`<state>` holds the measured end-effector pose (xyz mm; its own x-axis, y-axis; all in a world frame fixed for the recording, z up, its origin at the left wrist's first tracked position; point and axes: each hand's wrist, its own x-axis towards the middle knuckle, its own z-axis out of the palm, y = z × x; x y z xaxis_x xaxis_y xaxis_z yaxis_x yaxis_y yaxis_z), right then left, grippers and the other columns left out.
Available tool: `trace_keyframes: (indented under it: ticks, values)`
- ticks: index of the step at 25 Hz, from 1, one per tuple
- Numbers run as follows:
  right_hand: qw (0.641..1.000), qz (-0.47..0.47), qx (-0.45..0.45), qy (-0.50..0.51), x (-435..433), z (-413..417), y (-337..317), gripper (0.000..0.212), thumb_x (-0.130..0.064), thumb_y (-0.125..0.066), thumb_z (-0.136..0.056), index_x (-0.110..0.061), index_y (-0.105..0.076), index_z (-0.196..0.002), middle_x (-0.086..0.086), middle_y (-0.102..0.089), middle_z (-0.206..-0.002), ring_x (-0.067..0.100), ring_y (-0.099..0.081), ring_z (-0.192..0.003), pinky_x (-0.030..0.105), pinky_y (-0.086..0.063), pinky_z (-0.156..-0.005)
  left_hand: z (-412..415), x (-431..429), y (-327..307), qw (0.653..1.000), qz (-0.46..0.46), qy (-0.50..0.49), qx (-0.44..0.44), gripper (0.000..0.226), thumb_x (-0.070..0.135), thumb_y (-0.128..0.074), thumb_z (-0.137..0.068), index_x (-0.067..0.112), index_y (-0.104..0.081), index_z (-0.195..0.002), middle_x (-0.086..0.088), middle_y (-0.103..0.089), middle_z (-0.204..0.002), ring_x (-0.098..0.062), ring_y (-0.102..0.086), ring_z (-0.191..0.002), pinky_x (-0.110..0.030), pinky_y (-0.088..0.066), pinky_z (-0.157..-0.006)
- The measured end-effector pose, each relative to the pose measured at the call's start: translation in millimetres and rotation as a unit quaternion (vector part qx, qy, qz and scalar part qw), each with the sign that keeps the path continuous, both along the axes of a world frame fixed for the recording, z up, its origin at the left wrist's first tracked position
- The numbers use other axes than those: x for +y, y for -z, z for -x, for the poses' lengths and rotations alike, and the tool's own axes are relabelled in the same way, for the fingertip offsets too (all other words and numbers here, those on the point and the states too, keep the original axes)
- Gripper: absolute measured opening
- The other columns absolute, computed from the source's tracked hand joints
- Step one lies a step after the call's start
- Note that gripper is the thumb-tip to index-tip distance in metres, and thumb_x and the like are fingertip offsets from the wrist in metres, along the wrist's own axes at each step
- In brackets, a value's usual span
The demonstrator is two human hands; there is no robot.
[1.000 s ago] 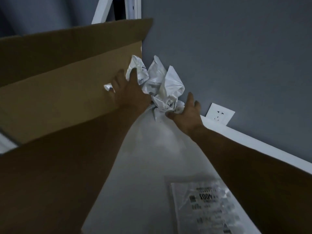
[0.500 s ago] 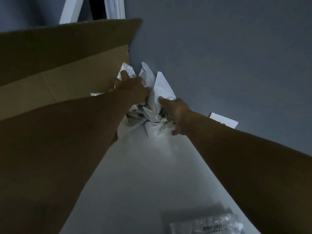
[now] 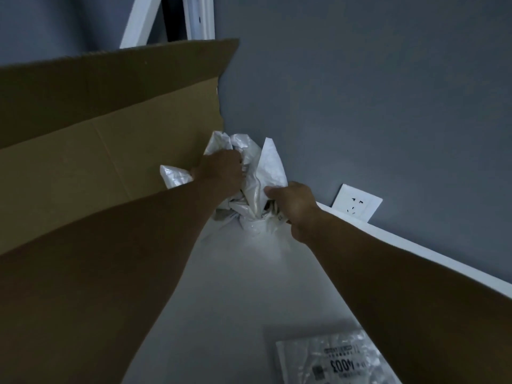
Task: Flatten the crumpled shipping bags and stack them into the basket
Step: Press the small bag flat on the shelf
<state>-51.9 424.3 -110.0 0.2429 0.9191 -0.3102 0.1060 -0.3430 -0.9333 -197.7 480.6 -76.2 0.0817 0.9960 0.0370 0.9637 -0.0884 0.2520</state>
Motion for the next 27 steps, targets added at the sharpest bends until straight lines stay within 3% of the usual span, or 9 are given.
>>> trace_keyframes:
  ticks: [5,7,10,14,18,25,27]
  values:
    - [0.999,0.034,-0.010,-0.028,-50.1,-5.4,-15.7,0.019,-0.015,-0.069,-0.087,-0.007,-0.066,-0.104,0.009,-0.066,-0.090,0.020,-0.059,-0.070,0.027,-0.042,-0.057,2.3,-56.6,3.3,0.998,-0.003,-0.013,-0.059,0.020,0.017,-0.051,-0.096,0.014,-0.063,-0.110,-0.012,-0.066,-0.116,-0.036,-0.061,-0.107,-0.049,-0.050,-0.093]
    - [0.998,0.037,-0.024,-0.039,-70.5,-4.1,-17.2,0.010,-0.016,-0.068,-0.087,-0.012,-0.064,-0.095,0.009,-0.068,-0.092,0.023,-0.063,-0.078,0.030,-0.049,-0.063,3.9,-90.8,-2.9,0.999,0.012,-0.031,-0.034,0.022,0.016,-0.050,-0.097,0.014,-0.063,-0.115,-0.011,-0.066,-0.118,-0.034,-0.062,-0.110,-0.044,-0.050,-0.094]
    - [0.997,0.026,-0.051,-0.050,-99.0,2.5,-15.2,0.009,-0.020,-0.069,-0.082,-0.018,-0.065,-0.089,0.011,-0.070,-0.099,0.032,-0.066,-0.091,0.041,-0.056,-0.085,9.5,-143.6,-12.5,0.997,0.011,-0.066,-0.035,0.031,0.021,-0.047,-0.100,0.018,-0.058,-0.129,-0.007,-0.060,-0.132,-0.030,-0.056,-0.122,-0.041,-0.046,-0.100]
    - [0.993,0.007,-0.089,-0.072,-134.2,9.7,-14.0,0.021,-0.020,-0.072,-0.080,-0.012,-0.070,-0.100,0.014,-0.072,-0.098,0.035,-0.068,-0.090,0.039,-0.055,-0.082,20.5,-190.6,-10.5,0.989,0.042,-0.121,-0.068,0.031,0.031,-0.046,-0.100,0.028,-0.057,-0.128,-0.004,-0.055,-0.136,-0.033,-0.046,-0.129,-0.053,-0.041,-0.104]
    - [0.989,-0.017,-0.127,-0.080,-157.5,5.3,-25.3,0.021,-0.019,-0.072,-0.084,-0.011,-0.070,-0.103,0.012,-0.071,-0.100,0.032,-0.067,-0.093,0.041,-0.054,-0.086,25.3,-211.9,-20.8,0.989,0.030,-0.127,-0.064,0.035,0.032,-0.050,-0.097,0.031,-0.053,-0.132,-0.004,-0.051,-0.139,-0.033,-0.040,-0.131,-0.053,-0.035,-0.105]
    - [0.999,-0.047,-0.021,-0.016,-184.3,-17.5,-66.7,0.020,-0.011,-0.067,-0.092,-0.006,-0.068,-0.111,0.011,-0.071,-0.103,0.023,-0.065,-0.085,0.031,-0.050,-0.070,36.2,-221.3,-26.1,0.982,0.030,-0.087,-0.168,0.055,0.021,-0.055,-0.091,0.026,-0.045,-0.145,-0.010,-0.049,-0.145,-0.035,-0.042,-0.134,-0.047,-0.038,-0.109]
    - [0.999,-0.051,-0.003,-0.007,-186.7,-23.2,-69.1,0.019,-0.012,-0.066,-0.094,-0.007,-0.067,-0.111,0.010,-0.070,-0.105,0.022,-0.065,-0.087,0.033,-0.053,-0.075,37.8,-222.6,-22.8,0.975,0.033,-0.083,-0.205,0.058,0.018,-0.057,-0.088,0.021,-0.046,-0.145,-0.011,-0.052,-0.143,-0.034,-0.047,-0.131,-0.044,-0.040,-0.109]
